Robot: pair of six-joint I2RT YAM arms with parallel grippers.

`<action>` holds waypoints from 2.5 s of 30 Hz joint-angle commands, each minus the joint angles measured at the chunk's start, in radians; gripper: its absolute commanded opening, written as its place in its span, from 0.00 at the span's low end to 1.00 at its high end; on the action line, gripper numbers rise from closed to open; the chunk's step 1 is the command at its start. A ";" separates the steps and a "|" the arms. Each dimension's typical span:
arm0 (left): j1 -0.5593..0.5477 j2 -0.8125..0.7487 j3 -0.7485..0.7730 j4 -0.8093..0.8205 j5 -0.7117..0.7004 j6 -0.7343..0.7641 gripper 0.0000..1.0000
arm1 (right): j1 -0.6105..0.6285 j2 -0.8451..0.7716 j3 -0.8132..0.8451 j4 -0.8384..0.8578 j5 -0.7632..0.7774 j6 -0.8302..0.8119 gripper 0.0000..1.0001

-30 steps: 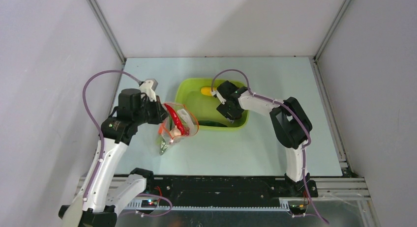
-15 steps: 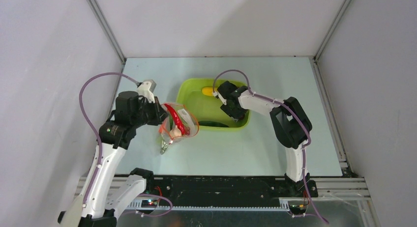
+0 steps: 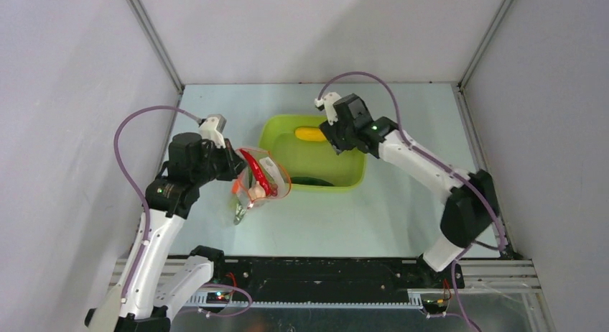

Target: Place the food in the zip-top bag and seal the zipper

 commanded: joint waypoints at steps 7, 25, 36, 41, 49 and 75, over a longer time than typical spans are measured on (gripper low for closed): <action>-0.001 -0.009 -0.051 0.128 0.050 -0.059 0.00 | 0.179 -0.263 -0.063 0.291 -0.414 -0.001 0.39; -0.004 -0.104 -0.124 0.194 0.097 -0.091 0.01 | 0.408 -0.065 -0.062 0.486 -0.310 0.090 0.71; -0.004 -0.091 -0.113 0.184 0.066 -0.098 0.00 | 0.406 -0.135 -0.038 0.444 -0.139 0.094 0.99; -0.004 -0.066 -0.092 0.144 -0.032 -0.099 0.00 | 0.334 -0.206 -0.102 0.521 -0.002 0.168 0.99; -0.003 -0.087 -0.098 0.132 -0.070 -0.087 0.00 | 0.055 -0.192 -0.144 0.482 -0.105 0.388 0.99; -0.004 -0.076 -0.101 0.112 -0.096 -0.097 0.00 | -0.038 0.277 0.069 0.304 0.225 0.035 0.95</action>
